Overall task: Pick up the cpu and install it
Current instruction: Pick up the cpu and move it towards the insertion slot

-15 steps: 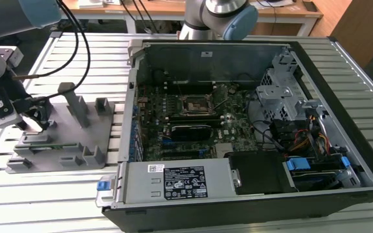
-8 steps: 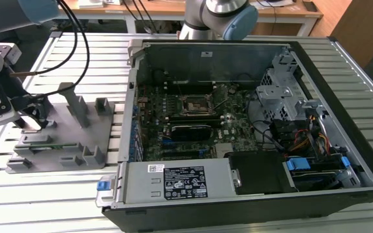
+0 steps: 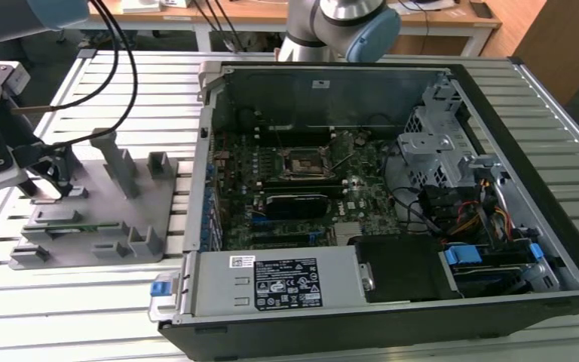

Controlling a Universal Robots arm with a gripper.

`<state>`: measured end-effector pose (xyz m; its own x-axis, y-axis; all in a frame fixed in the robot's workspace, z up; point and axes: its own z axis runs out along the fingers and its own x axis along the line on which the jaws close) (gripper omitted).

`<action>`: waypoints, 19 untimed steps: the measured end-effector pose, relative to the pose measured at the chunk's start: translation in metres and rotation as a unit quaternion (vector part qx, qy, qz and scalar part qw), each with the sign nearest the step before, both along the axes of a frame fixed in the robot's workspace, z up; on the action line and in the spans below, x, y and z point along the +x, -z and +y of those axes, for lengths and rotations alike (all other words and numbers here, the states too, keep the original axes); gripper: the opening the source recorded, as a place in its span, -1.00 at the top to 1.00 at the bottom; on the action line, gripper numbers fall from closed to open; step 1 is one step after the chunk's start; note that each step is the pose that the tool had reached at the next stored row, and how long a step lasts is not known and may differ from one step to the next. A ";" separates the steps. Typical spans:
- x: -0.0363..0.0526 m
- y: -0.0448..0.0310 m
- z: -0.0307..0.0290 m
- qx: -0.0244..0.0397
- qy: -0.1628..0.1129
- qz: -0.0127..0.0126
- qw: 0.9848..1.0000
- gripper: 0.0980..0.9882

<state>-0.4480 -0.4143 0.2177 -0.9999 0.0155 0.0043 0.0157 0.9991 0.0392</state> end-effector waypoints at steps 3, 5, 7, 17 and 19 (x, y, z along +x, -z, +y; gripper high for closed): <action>0.0000 -0.0022 0.0000 0.000 0.000 0.000 1.000 0.00; 0.0000 -0.0035 0.0001 0.000 0.000 0.000 1.000 0.00; 0.0000 -0.0051 0.0001 0.000 0.000 0.000 1.000 0.00; -0.0003 -0.0091 0.0002 0.000 0.000 0.000 1.000 0.00; -0.0003 -0.0096 0.0002 0.000 0.000 0.000 1.000 0.00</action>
